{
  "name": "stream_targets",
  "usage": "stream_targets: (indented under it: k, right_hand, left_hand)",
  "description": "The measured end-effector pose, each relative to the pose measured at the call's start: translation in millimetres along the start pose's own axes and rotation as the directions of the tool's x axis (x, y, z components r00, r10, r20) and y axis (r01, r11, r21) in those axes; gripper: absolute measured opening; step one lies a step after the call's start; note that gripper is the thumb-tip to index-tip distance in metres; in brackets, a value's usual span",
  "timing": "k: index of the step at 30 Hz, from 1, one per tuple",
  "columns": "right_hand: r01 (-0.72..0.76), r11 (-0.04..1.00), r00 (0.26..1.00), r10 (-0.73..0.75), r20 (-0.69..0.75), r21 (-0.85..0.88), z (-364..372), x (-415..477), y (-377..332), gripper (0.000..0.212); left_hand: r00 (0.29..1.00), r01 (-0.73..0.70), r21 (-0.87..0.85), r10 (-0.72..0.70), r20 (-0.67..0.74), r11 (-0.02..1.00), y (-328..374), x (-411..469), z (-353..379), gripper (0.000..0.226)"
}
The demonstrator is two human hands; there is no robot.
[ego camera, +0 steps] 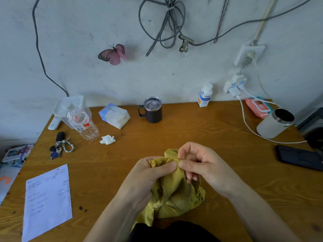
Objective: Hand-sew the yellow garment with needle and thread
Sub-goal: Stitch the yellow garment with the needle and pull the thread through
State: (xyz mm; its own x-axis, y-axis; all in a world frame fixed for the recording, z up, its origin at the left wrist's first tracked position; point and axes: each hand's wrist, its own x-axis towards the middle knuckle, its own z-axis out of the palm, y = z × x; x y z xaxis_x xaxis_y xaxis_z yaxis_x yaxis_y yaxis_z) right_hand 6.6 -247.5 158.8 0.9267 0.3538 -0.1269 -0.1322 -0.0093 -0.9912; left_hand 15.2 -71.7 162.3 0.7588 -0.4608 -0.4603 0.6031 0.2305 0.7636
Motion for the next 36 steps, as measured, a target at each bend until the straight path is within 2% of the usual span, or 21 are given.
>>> stream_targets:
  k: [3,6,10,14,15,17,19,22,25,28,30,33,36]
  right_hand:
    - [0.022,1.0,1.0,-0.022,0.002,-0.02,1.7,2.1,3.3,0.017]
    - [0.03,0.998,0.998,-0.032,-0.046,-0.047,0.3,2.6,4.9,0.022]
    - [0.072,0.993,0.994,-0.079,-0.074,-0.092,-3.0,1.8,6.3,0.006]
    - [0.079,0.987,0.983,-0.1,-0.154,-0.14,-0.5,2.1,7.5,0.004]
    - [0.101,0.975,0.97,-0.141,-0.2,-0.199,0.9,1.7,7.6,0.006]
    - [0.18,0.909,0.923,-0.288,-0.254,-0.377,4.1,1.4,6.2,0.006]
    - [0.256,0.808,0.885,-0.417,-0.209,-0.531,7.8,1.6,2.6,0.008]
    - [0.28,0.663,0.852,-0.505,-0.138,-0.695,12.3,2.7,1.0,0.011]
    - [0.325,0.58,0.788,-0.603,-0.124,-0.747,18.6,4.2,3.7,0.014]
    - [0.379,0.578,0.707,-0.685,-0.177,-0.723,24.5,6.7,8.8,0.02]
    - [0.364,0.581,0.701,-0.686,-0.197,-0.728,24.0,8.4,11.7,0.021]
    - [0.297,0.528,0.719,-0.672,-0.178,-0.795,21.1,10.2,16.7,0.021]
    - [0.278,0.474,0.702,-0.694,-0.16,-0.835,25.8,13.3,22.7,0.019]
  left_hand:
    - [1.0,-0.001,0.013,0.001,-0.001,1.0,-2.1,0.3,1.0,0.022]
    - [1.0,-0.017,-0.002,0.017,-0.02,1.0,-1.0,-0.3,-0.5,0.023]
    - [0.998,-0.033,-0.005,0.032,-0.046,0.999,2.1,-0.8,-1.6,0.02]
    - [0.997,-0.039,0.003,0.039,-0.07,0.999,2.9,-0.6,-1.8,0.019]
    - [0.996,-0.047,0.014,0.048,-0.075,0.999,2.5,-0.8,-1.2,0.017]
    - [0.994,-0.06,0.046,0.064,-0.089,0.997,0.6,-0.1,-0.3,0.016]
    - [0.993,-0.066,0.086,0.074,-0.094,0.994,-1.8,0.6,0.5,0.017]
    - [0.992,-0.068,0.102,0.078,-0.1,0.993,-2.8,1.0,1.3,0.016]
    - [0.99,-0.069,0.148,0.086,-0.107,0.987,-3.6,2.4,2.7,0.018]
    - [0.986,-0.096,0.163,0.116,-0.121,0.982,-5.5,3.8,3.6,0.016]
    - [0.983,-0.107,0.137,0.126,-0.134,0.985,-5.7,3.8,3.0,0.016]
    - [0.981,-0.115,0.117,0.131,-0.146,0.987,-6.4,3.5,1.2,0.017]
    - [0.976,-0.113,0.155,0.139,-0.169,0.981,-8.7,6.3,1.2,0.03]
